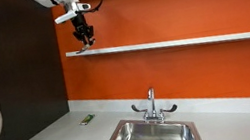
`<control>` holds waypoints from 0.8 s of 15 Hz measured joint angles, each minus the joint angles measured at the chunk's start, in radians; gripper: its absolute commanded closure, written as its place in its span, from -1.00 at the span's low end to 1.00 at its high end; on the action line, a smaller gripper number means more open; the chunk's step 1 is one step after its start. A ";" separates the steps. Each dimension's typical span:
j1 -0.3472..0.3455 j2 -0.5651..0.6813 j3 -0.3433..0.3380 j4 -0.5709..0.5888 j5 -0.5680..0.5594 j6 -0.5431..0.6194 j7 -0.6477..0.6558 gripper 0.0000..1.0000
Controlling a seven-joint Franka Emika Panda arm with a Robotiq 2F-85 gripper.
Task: Put the chocolate bar on the bottom shelf
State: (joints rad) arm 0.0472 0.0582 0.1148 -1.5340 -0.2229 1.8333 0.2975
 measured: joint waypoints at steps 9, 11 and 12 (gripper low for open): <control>0.005 0.168 -0.052 0.210 0.000 -0.020 -0.078 0.80; 0.008 0.202 -0.056 0.258 0.000 -0.034 -0.092 0.80; 0.009 0.219 -0.059 0.282 0.000 -0.040 -0.098 0.80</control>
State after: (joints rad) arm 0.0563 0.2775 0.0557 -1.2519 -0.2229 1.7931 0.1993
